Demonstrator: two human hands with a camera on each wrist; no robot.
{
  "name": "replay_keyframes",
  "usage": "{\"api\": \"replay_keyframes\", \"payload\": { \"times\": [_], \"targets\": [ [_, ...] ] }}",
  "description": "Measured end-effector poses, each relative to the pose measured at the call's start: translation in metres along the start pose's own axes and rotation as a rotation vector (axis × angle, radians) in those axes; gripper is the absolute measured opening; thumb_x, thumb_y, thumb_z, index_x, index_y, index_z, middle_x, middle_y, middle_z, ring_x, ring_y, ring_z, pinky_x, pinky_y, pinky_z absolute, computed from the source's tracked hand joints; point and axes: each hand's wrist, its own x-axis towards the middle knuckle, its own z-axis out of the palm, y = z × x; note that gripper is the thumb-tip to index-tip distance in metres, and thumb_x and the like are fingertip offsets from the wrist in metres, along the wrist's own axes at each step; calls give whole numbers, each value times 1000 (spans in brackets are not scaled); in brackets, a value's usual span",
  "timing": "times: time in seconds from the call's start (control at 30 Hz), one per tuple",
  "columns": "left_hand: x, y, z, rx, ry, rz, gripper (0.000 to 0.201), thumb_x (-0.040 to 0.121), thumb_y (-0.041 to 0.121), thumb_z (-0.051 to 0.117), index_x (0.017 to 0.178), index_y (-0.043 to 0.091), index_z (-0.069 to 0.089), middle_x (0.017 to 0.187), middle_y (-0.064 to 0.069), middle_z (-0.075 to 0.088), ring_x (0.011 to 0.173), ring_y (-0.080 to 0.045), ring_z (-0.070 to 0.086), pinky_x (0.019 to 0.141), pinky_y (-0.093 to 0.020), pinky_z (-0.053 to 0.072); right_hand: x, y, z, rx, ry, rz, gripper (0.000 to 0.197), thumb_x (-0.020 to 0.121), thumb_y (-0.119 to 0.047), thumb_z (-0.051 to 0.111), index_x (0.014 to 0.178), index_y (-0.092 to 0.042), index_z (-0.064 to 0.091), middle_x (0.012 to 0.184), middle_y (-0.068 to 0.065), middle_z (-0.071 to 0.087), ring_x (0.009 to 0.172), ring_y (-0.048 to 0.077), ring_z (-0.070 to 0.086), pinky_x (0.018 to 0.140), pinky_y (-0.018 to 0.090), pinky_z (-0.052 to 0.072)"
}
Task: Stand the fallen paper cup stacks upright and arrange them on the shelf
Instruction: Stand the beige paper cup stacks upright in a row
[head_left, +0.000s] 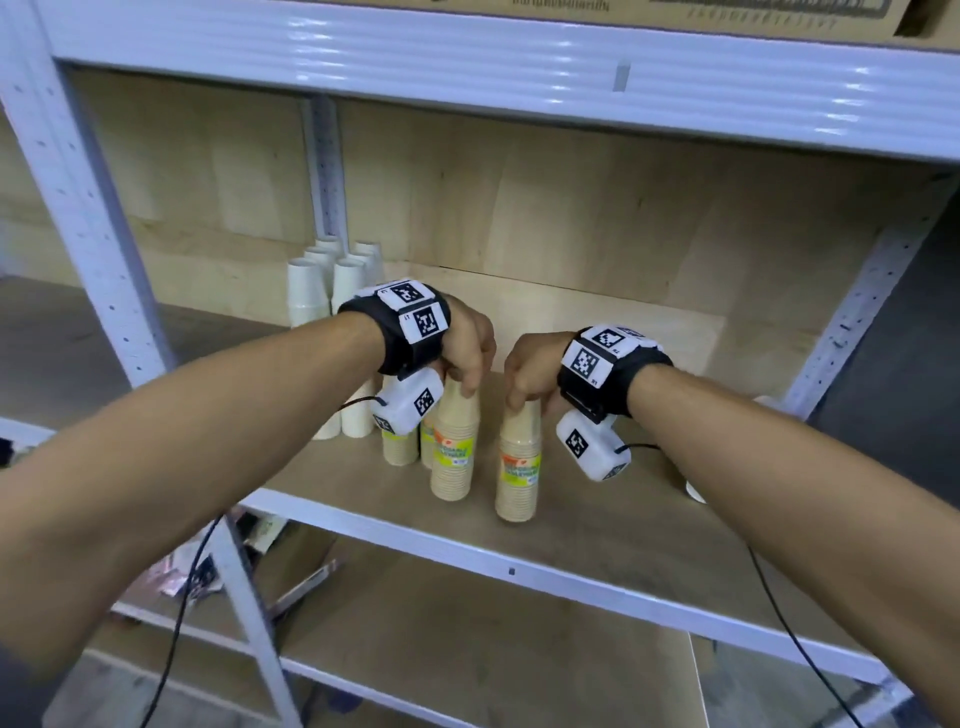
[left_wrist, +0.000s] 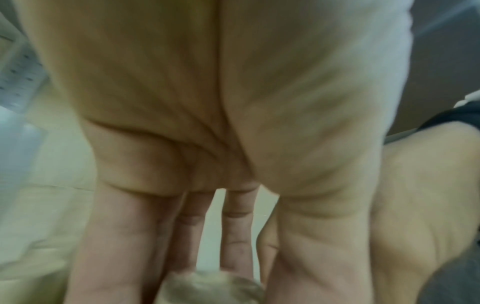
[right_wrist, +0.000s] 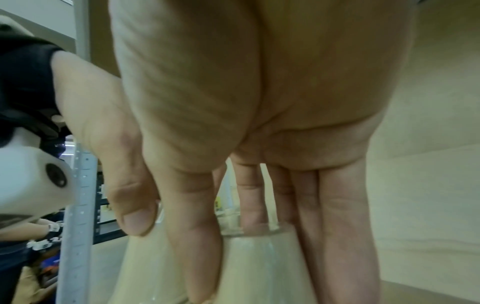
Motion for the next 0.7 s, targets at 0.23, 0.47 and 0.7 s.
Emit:
{"api": "replay_keyframes", "payload": {
  "times": [0.23, 0.47, 0.7],
  "targets": [
    [-12, -59, 14, -97, -51, -57, 24, 77, 1, 74, 96, 5, 59, 75, -8, 53, 61, -19, 52, 57, -24, 51, 11, -49, 19, 13, -4, -129, 22, 74, -15, 80, 90, -7, 69, 79, 6, 65, 78, 25, 66, 68, 34, 58],
    [-12, -88, 25, -145, -89, -94, 29, 77, -1, 75, 103, 2, 63, 83, -13, 51, 68, -20, 49, 54, -20, 47, 25, -78, 30, 22, 47, -217, 21, 72, -15, 84, 81, -10, 65, 82, 7, 67, 86, 28, 70, 73, 40, 62],
    [-9, -100, 33, -183, -16, -123, 38, 78, 4, 76, 114, 0, 67, 96, -11, 64, 79, -20, 62, 76, -33, 58, 32, -88, 35, -25, 52, -257, 27, 75, -17, 83, 70, -18, 56, 78, 2, 62, 79, 23, 66, 78, 39, 60]
  ]
}}
